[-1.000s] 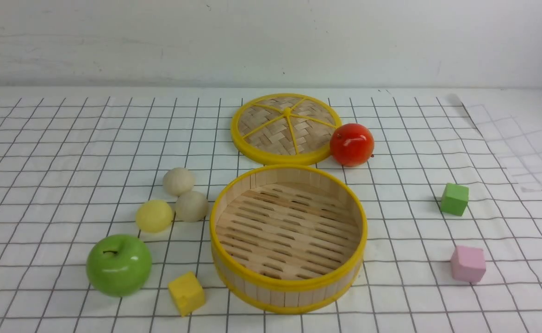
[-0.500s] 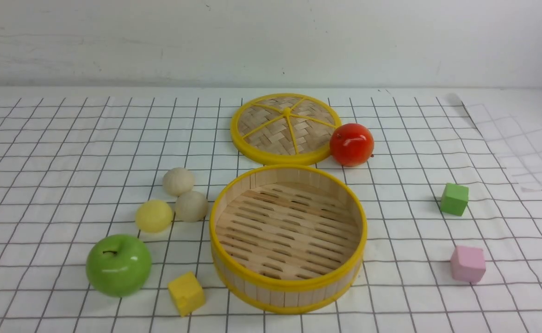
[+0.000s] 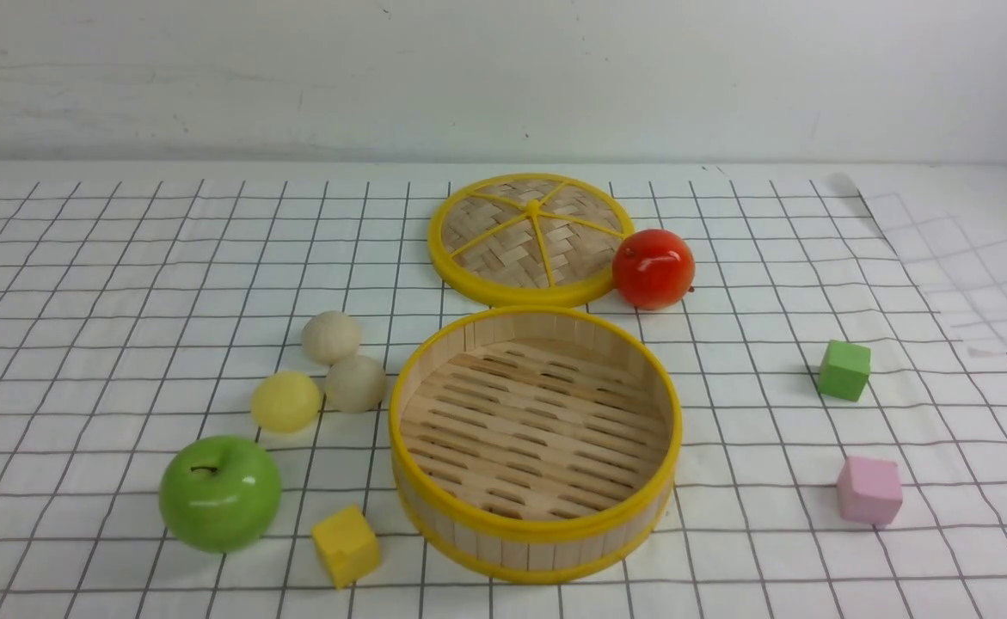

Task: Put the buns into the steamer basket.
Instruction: Use the left arm to grab a steamed stuffed bun

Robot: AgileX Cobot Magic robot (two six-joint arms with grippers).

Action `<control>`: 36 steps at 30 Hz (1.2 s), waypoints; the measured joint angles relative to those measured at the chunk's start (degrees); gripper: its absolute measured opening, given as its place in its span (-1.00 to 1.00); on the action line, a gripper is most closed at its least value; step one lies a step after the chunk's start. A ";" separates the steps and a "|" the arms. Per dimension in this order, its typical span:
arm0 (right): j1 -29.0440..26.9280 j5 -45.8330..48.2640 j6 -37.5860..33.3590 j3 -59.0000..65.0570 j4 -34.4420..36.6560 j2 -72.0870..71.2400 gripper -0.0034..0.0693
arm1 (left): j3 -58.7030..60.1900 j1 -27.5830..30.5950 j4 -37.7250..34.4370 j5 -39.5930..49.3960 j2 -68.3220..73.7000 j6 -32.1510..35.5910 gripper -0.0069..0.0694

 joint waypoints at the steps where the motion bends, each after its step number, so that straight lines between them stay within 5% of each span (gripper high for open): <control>1: 0.00 0.00 0.00 0.00 0.00 0.00 -0.25 | 0.00 0.00 -1.50 -6.67 0.00 -1.03 -0.72; 4: 0.00 0.00 0.00 0.00 0.00 0.00 -0.25 | -1.89 0.04 -2.82 -15.07 0.00 -1.66 -0.72; 9: 0.00 0.00 0.00 0.00 0.00 0.00 -0.25 | -15.52 0.04 -1.91 -7.12 2.55 -0.64 -0.69; 14: 0.00 0.00 0.00 0.00 0.00 0.00 -0.25 | -37.43 0.04 1.97 14.45 15.35 -0.38 -0.68; 21: 0.00 0.00 0.00 0.00 0.00 0.00 -0.25 | -52.13 0.04 6.16 45.53 35.22 -0.18 -0.67; 28: 0.00 0.00 0.00 0.00 0.00 0.00 -0.25 | -52.18 0.04 5.21 47.16 53.06 -0.13 -0.65; 36: 0.00 0.00 0.00 0.00 0.00 0.00 -0.25 | -57.23 -4.21 -10.43 46.17 72.72 8.00 -0.61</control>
